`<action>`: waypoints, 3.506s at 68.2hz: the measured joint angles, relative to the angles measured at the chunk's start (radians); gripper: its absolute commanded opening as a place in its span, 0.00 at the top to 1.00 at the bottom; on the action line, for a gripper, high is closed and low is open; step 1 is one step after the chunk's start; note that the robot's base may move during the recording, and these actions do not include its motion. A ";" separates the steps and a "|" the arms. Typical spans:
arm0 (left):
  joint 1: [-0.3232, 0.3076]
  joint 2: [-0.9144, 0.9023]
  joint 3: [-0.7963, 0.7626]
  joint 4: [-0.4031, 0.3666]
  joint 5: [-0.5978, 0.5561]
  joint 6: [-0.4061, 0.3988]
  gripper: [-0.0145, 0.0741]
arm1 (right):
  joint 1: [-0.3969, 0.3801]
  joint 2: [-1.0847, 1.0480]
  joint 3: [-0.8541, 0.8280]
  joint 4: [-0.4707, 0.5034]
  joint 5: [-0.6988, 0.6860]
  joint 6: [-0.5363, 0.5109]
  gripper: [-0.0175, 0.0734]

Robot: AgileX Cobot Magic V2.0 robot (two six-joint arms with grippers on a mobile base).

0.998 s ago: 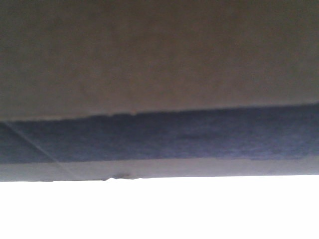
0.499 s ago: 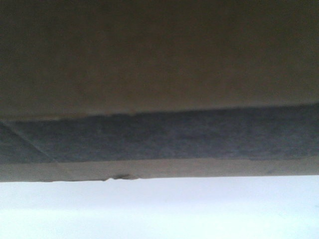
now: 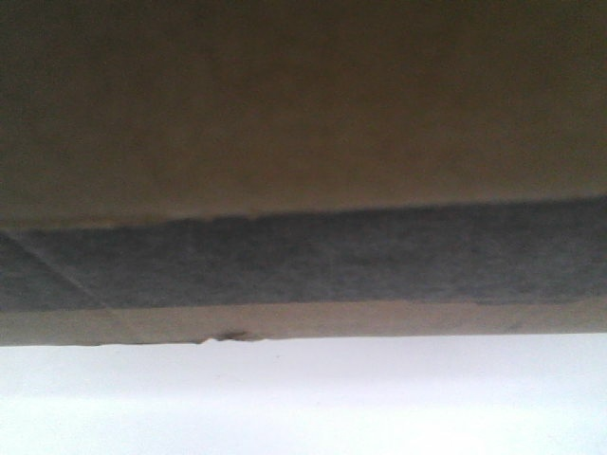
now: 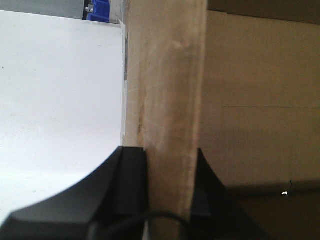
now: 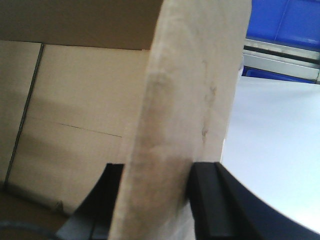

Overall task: Grab box from left shelf to table start
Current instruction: 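Carry the box with both grippers while driving to the white table, then lower the box with both grippers onto the white table, then open both grippers and release the box walls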

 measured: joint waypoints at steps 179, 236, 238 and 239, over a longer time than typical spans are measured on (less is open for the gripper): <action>0.140 1.130 -0.201 0.007 -0.343 0.047 0.95 | -0.017 1.116 -0.336 -0.302 0.001 0.000 0.74; 0.148 1.163 -0.223 -0.007 -0.353 0.088 0.19 | -0.017 1.120 -0.336 -0.307 0.000 -0.005 0.15; 0.148 1.163 -0.223 -0.010 -0.353 0.088 0.19 | -0.017 1.120 -0.336 -0.310 0.001 -0.005 0.15; 0.148 1.163 -0.223 -0.011 -0.353 0.088 0.19 | -0.017 1.120 -0.336 -0.310 0.001 -0.005 0.15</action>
